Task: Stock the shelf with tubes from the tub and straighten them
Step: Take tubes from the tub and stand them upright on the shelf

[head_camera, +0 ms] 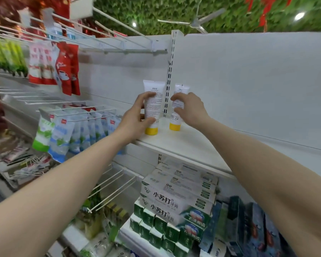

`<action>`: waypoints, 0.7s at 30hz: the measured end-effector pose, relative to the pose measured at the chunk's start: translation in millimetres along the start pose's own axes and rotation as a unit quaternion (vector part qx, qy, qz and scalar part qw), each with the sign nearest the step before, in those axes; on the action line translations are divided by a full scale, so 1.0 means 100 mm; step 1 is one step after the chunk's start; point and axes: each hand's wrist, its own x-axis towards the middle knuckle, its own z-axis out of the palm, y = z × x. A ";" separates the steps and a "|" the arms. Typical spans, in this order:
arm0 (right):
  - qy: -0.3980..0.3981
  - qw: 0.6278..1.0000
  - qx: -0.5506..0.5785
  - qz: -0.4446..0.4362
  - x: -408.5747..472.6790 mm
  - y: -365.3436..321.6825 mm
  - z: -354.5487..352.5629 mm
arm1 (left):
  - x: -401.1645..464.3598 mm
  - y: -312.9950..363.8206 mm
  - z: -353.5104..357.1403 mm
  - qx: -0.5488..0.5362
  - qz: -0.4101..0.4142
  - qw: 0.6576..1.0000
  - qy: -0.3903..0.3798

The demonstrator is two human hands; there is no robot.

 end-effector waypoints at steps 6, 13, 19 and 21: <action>-0.021 0.999 0.006 -0.024 0.26 -0.07 0.23 | 0.10 -0.09 -0.01 0.002 0.009 1.000 -0.021; -0.011 0.999 -0.001 -0.038 0.26 -0.14 0.34 | 0.13 -0.14 0.00 0.003 0.024 0.999 -0.025; -0.015 0.997 -0.031 -0.066 0.16 -0.14 0.25 | 0.10 -0.17 -0.02 0.052 0.026 0.998 -0.017; -0.008 0.996 -0.046 -0.074 0.09 -0.12 0.16 | 0.06 -0.16 -0.06 0.068 0.025 0.997 0.008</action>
